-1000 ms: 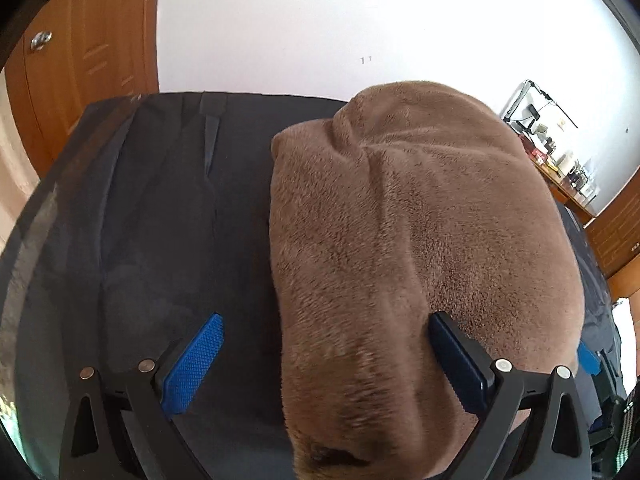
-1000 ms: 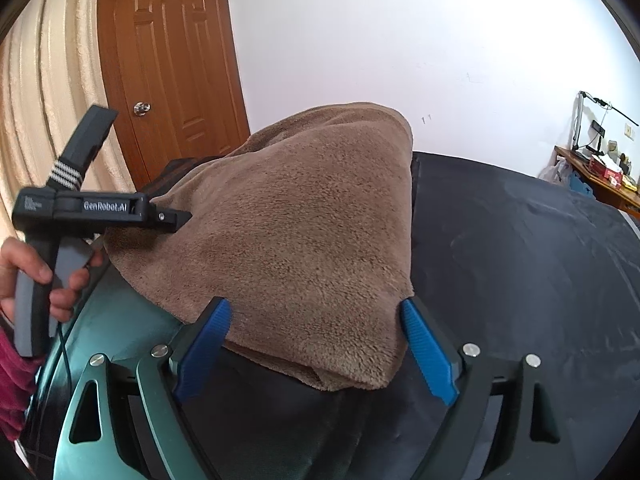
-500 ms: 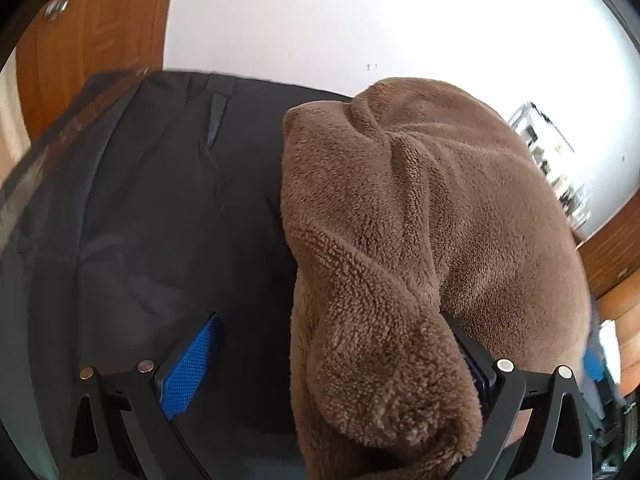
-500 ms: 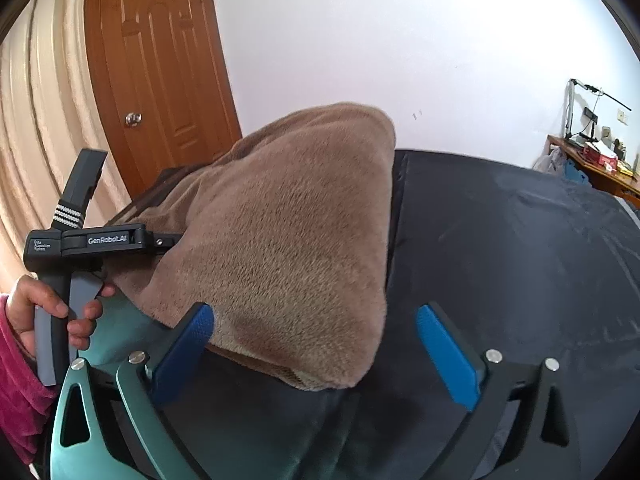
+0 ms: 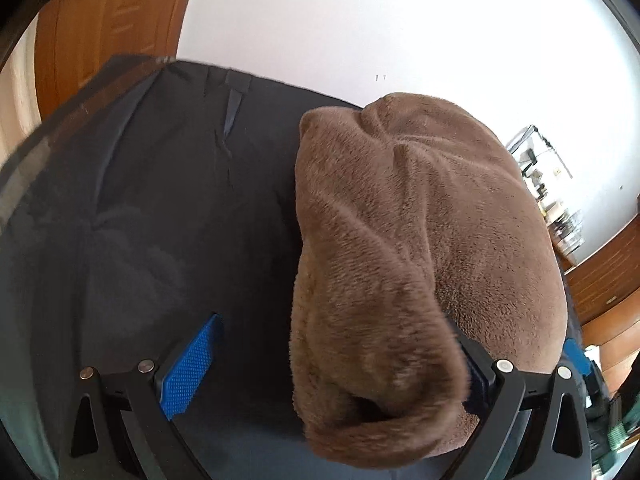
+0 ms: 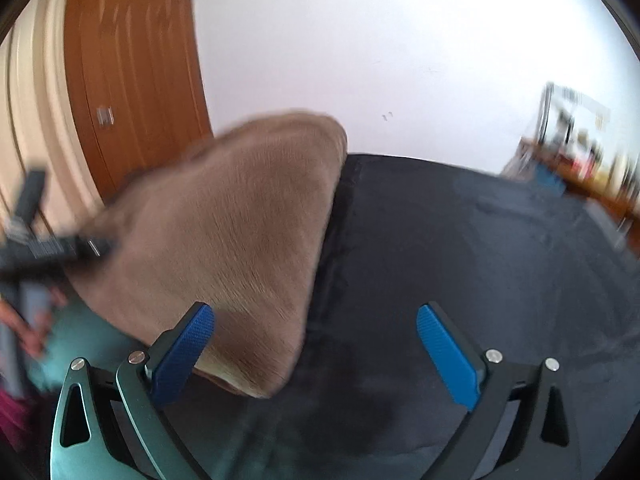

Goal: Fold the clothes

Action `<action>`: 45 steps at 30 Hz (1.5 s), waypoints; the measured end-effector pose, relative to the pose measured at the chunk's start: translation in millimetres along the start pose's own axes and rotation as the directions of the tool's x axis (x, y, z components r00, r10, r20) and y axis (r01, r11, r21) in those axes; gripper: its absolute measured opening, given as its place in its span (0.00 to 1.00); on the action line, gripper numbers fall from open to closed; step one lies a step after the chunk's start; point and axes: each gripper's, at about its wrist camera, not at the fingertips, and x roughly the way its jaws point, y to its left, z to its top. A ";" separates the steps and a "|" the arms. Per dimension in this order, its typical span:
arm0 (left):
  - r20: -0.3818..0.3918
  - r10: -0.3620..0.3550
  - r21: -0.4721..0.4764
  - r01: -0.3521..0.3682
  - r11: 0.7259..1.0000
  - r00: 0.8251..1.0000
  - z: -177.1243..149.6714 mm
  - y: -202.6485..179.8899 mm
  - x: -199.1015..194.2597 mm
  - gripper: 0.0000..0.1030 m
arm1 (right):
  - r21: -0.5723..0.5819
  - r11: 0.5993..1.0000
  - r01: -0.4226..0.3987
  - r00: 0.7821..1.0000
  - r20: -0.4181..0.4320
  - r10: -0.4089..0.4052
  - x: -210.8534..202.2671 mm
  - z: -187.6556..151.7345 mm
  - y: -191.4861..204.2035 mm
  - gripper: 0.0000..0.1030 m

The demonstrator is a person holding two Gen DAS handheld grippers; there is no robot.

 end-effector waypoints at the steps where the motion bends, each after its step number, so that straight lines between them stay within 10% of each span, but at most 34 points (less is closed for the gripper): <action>1: 0.001 0.003 0.009 -0.003 1.000 1.000 -0.4 -0.3 -0.3 1.00 | -0.059 0.997 0.046 0.999 -0.007 -0.047 2.1 -1.2 7.8 0.99; 6: 0.016 0.030 0.056 -0.031 0.998 0.999 -2.2 -7.1 -2.0 1.00 | -0.207 0.969 0.131 0.991 0.008 -0.132 2.8 -4.5 23.3 0.99; 21: 0.063 -0.006 0.074 0.002 0.997 0.998 -11.5 -12.5 -8.4 1.00 | -0.243 0.965 -0.099 0.994 -0.059 0.087 -24.1 -13.7 1.1 0.99; 31: 0.067 -0.012 0.050 0.009 0.999 0.998 -16.6 -8.9 -6.6 1.00 | -0.333 0.929 0.161 0.986 0.022 -0.163 -8.0 -21.4 27.5 0.99; 39: 0.057 0.036 0.098 -0.041 0.994 0.998 -11.1 -10.5 9.4 1.00 | -0.178 0.959 0.219 0.974 -0.016 -0.226 -7.8 -16.5 -16.2 0.99; 43: 0.069 0.038 0.093 -0.044 0.995 0.997 -12.0 -9.5 8.1 1.00 | -0.164 0.863 0.477 0.876 0.005 -0.483 -2.2 -15.8 -41.5 0.99; 45: 0.076 0.031 0.092 -0.038 0.995 0.997 -12.5 -8.9 7.7 1.00 | -0.043 0.930 0.366 0.930 0.060 -0.363 -23.5 -10.4 -55.6 0.99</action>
